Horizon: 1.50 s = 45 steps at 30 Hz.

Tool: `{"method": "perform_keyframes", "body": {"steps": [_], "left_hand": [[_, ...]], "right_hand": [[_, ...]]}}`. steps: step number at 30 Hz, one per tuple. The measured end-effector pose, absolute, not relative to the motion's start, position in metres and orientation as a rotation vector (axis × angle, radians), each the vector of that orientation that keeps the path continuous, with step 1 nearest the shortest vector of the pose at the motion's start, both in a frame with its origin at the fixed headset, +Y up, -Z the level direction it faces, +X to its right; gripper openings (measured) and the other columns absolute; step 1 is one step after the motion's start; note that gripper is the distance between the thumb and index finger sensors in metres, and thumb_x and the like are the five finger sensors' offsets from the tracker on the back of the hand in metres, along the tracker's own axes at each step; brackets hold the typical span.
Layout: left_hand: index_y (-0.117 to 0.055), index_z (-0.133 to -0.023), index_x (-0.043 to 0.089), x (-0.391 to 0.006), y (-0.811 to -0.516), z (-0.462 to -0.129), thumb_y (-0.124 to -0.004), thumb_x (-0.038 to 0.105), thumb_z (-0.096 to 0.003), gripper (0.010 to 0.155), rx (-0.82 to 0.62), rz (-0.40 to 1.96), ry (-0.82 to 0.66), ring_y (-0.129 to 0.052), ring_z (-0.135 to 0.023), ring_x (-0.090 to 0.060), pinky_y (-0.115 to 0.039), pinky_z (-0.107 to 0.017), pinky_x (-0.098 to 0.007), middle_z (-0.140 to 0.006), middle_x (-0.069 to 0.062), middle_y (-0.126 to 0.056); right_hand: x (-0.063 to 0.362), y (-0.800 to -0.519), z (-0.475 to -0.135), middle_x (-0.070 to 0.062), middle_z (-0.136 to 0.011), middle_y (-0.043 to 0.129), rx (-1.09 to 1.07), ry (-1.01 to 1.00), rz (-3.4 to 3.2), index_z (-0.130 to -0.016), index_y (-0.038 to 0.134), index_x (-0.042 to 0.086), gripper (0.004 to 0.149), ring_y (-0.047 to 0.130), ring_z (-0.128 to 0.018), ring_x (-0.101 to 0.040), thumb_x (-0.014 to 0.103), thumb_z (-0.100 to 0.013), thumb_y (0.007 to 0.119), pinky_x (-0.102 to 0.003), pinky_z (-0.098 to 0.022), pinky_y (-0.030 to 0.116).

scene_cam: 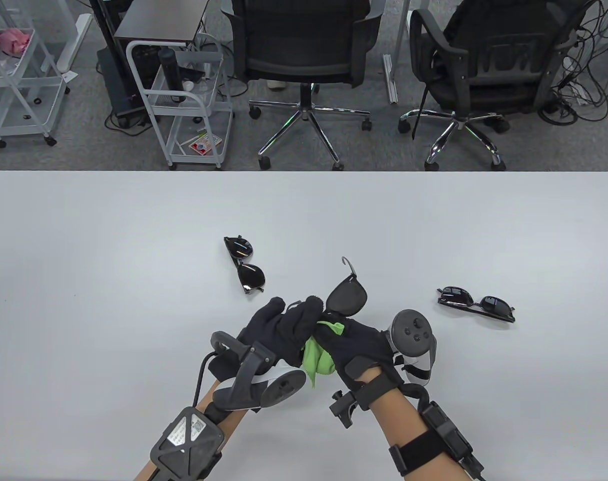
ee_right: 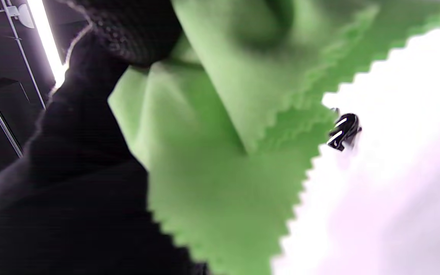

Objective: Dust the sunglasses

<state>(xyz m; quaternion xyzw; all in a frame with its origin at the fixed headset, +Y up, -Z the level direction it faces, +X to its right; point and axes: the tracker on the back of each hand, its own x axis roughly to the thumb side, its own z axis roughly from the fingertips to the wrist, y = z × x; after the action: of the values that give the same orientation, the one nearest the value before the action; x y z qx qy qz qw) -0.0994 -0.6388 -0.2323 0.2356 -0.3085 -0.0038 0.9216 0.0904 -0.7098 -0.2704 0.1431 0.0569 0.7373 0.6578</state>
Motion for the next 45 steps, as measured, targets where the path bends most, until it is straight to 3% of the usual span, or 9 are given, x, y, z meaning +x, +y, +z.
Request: {"method": "perform_keyframes", "body": {"steps": [12,18,21,22,26,32,38,42,45], "left_hand": [[-0.061,-0.102,0.022,-0.093,-0.643,-0.231,-0.097,0.06,-0.0194,0.098,0.461,-0.049,-0.643,-0.112,-0.056,0.004,-0.079,-0.07,-0.038,-0.09,0.008,-0.088],[-0.062,-0.102,0.022,-0.093,-0.639,-0.228,-0.098,0.062,-0.0184,0.099,0.502,-0.052,-0.65,-0.112,-0.054,0.004,-0.08,-0.07,-0.038,-0.089,0.008,-0.089],[-0.062,-0.102,0.023,-0.099,-0.635,-0.231,-0.098,0.061,-0.0186,0.099,0.51,-0.043,-0.628,-0.112,-0.055,0.004,-0.079,-0.07,-0.038,-0.09,0.009,-0.088],[-0.062,-0.102,0.024,-0.103,-0.635,-0.233,-0.098,0.062,-0.0184,0.099,0.494,-0.015,-0.628,-0.111,-0.055,0.004,-0.079,-0.07,-0.038,-0.09,0.009,-0.088],[-0.061,-0.102,0.024,-0.101,-0.635,-0.23,-0.099,0.061,-0.0188,0.099,0.508,-0.015,-0.639,-0.111,-0.056,0.004,-0.079,-0.071,-0.039,-0.09,0.009,-0.088],[-0.062,-0.102,0.023,-0.096,-0.634,-0.225,-0.098,0.061,-0.0184,0.099,0.518,-0.015,-0.644,-0.112,-0.055,0.005,-0.08,-0.07,-0.038,-0.089,0.009,-0.089],[-0.062,-0.102,0.025,-0.099,-0.633,-0.226,-0.099,0.061,-0.0182,0.099,0.526,-0.037,-0.644,-0.111,-0.055,0.005,-0.079,-0.07,-0.038,-0.09,0.01,-0.088],[-0.062,-0.102,0.025,-0.093,-0.637,-0.224,-0.099,0.062,-0.0183,0.099,0.533,-0.087,-0.652,-0.111,-0.055,0.005,-0.079,-0.07,-0.038,-0.089,0.009,-0.088],[-0.062,-0.102,0.023,-0.089,-0.642,-0.224,-0.098,0.063,-0.0181,0.099,0.518,-0.085,-0.648,-0.111,-0.053,0.006,-0.081,-0.069,-0.037,-0.088,0.009,-0.089]], "right_hand": [[0.09,-0.712,-0.267,0.0,-0.059,0.104,0.184,0.103,1.771,-0.067,0.094,0.017,0.043,0.105,-0.049,-0.026,0.045,-0.035,0.099,-0.06,-0.056,0.073],[0.089,-0.709,-0.27,0.001,-0.057,0.104,0.262,0.084,1.765,-0.065,0.094,0.018,0.044,0.106,-0.048,-0.024,0.051,-0.036,0.095,-0.06,-0.057,0.073],[0.088,-0.71,-0.276,-0.007,-0.075,0.096,0.423,0.264,1.611,-0.082,0.085,0.011,0.053,0.098,-0.065,-0.032,0.043,-0.041,0.092,-0.066,-0.06,0.064],[0.088,-0.71,-0.276,-0.009,-0.08,0.091,0.453,0.32,1.576,-0.086,0.081,0.009,0.052,0.094,-0.069,-0.035,0.034,-0.042,0.092,-0.066,-0.061,0.062],[0.089,-0.702,-0.271,-0.003,-0.07,0.099,0.392,0.156,1.741,-0.077,0.088,0.014,0.043,0.102,-0.061,-0.028,0.03,-0.038,0.094,-0.063,-0.06,0.068],[0.092,-0.702,-0.266,0.001,-0.06,0.104,0.316,0.074,1.744,-0.067,0.094,0.017,0.04,0.106,-0.052,-0.024,0.047,-0.041,0.091,-0.06,-0.059,0.073],[0.093,-0.707,-0.274,-0.006,-0.071,0.102,0.417,0.223,1.601,-0.077,0.092,0.011,0.044,0.102,-0.062,-0.032,0.038,-0.044,0.083,-0.064,-0.059,0.068],[0.094,-0.707,-0.272,-0.005,-0.073,0.099,0.383,0.236,1.67,-0.078,0.089,0.013,0.042,0.101,-0.064,-0.032,0.029,-0.04,0.09,-0.065,-0.059,0.067],[0.092,-0.706,-0.266,-0.002,-0.063,0.102,0.267,0.133,1.785,-0.069,0.092,0.015,0.04,0.104,-0.054,-0.028,0.037,-0.035,0.099,-0.062,-0.057,0.07]]}}
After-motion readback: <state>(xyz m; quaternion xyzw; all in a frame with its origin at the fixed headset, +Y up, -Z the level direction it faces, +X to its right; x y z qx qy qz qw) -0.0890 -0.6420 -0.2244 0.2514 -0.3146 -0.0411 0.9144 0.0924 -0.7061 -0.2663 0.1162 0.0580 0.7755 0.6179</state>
